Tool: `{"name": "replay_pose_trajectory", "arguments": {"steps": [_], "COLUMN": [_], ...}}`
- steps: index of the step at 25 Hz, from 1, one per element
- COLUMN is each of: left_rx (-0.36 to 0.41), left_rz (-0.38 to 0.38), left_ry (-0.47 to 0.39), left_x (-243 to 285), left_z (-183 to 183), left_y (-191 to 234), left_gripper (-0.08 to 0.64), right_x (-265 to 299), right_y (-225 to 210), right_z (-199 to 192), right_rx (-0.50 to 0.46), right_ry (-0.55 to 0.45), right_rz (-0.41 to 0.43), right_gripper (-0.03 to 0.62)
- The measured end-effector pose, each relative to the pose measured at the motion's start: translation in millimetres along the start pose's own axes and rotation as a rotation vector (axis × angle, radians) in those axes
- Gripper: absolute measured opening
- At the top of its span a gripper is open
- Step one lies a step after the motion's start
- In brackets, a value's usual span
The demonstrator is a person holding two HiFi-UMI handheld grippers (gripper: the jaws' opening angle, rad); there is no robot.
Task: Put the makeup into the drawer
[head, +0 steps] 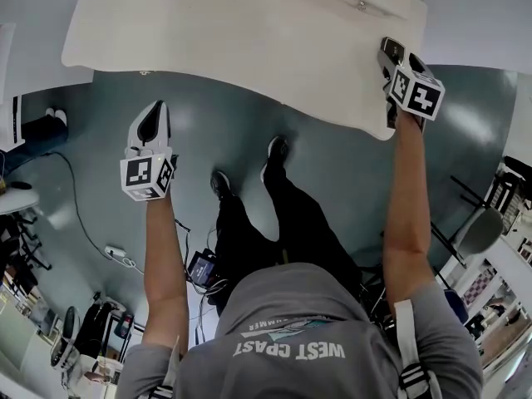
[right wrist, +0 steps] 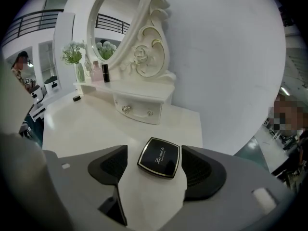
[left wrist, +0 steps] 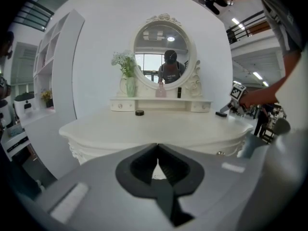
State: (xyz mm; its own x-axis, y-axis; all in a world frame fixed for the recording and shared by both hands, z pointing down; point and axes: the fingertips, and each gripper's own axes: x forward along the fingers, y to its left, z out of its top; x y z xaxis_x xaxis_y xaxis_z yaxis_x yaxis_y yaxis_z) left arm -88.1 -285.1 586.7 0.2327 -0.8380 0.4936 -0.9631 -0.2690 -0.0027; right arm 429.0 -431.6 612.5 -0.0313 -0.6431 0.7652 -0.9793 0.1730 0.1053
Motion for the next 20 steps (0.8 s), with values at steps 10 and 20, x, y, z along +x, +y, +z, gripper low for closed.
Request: {"name": "replay_pose_trajectory", "arguments": {"steps": [10,20], "left_rx": [0.016,-0.051], "left_rz": [0.063,0.143], "left_ry": [0.006,0.003], "left_x": [29,49], "left_z": [-30,-58], "left_y": [8,57], "left_gripper": [0.003,0.02], "right_x": [33,34], "right_y": [-15,-6], "right_z": [-28,-28], "right_rx": [0.068,0.12], "right_ry": [0.055,0.042], "right_rz": [0.018,0.021], "right_gripper": [0.364,0.324]}}
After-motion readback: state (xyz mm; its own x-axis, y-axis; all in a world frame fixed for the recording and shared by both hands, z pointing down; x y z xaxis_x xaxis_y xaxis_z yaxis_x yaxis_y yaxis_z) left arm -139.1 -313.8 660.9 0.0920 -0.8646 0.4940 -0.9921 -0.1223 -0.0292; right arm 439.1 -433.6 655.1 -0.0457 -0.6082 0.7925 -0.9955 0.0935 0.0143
